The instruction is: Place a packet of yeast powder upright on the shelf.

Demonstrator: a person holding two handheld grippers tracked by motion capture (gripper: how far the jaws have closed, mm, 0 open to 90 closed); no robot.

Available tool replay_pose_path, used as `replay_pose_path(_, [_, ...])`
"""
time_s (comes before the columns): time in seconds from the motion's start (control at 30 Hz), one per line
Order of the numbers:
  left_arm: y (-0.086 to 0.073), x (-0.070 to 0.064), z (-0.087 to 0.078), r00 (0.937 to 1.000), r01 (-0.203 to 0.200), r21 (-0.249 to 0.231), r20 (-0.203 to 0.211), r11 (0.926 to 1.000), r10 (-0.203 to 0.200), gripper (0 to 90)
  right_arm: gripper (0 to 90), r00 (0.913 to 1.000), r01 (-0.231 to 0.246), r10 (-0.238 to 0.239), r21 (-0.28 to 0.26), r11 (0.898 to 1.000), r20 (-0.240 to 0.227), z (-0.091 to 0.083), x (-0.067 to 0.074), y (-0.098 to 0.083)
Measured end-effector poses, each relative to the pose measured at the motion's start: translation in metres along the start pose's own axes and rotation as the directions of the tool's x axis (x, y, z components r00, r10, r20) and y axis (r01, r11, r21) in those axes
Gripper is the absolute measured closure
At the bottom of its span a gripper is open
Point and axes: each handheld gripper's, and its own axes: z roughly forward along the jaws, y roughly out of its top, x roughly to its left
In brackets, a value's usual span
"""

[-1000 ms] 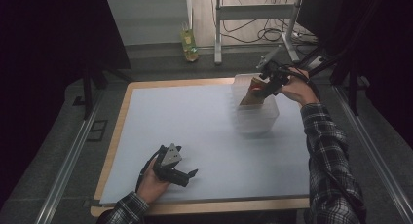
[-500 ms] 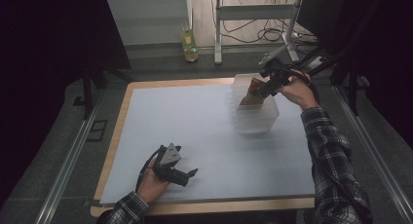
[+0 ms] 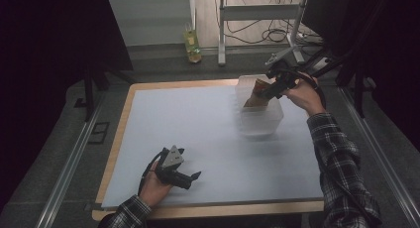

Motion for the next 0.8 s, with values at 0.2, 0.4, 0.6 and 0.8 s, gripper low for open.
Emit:
replay_pose_path(0.2, [0.0, -0.001, 0.0, 1.0, 0.003, -0.002, 0.0, 1.0, -0.003, 0.0, 2.0, 0.9999, -0.015, 0.015, -0.012, 1.0, -0.004, -0.004, 0.004, -0.003])
replay_pose_path(0.4, [0.0, 0.0, 0.0, 1.0, 0.003, -0.009, 0.002, 0.9999, -0.003, 0.0, 2.0, 0.9994, -0.033, 0.032, -0.05, 0.998, -0.013, -0.011, 0.01, -0.007])
replay_pose_path(0.6, [0.0, 0.0, -0.001, 1.0, -0.004, -0.02, -0.005, 0.9998, 0.003, 0.0, 2.0, 0.9994, -0.033, 0.033, -0.068, 0.997, 0.004, -0.02, 0.018, -0.01])
replay_pose_path(0.8, [0.0, 0.003, -0.002, 0.9999, 0.016, -0.043, -0.002, 0.9989, -0.016, 0.0, 1.8, 0.9997, -0.024, 0.025, -0.089, 0.996, 0.005, -0.028, 0.027, -0.015])
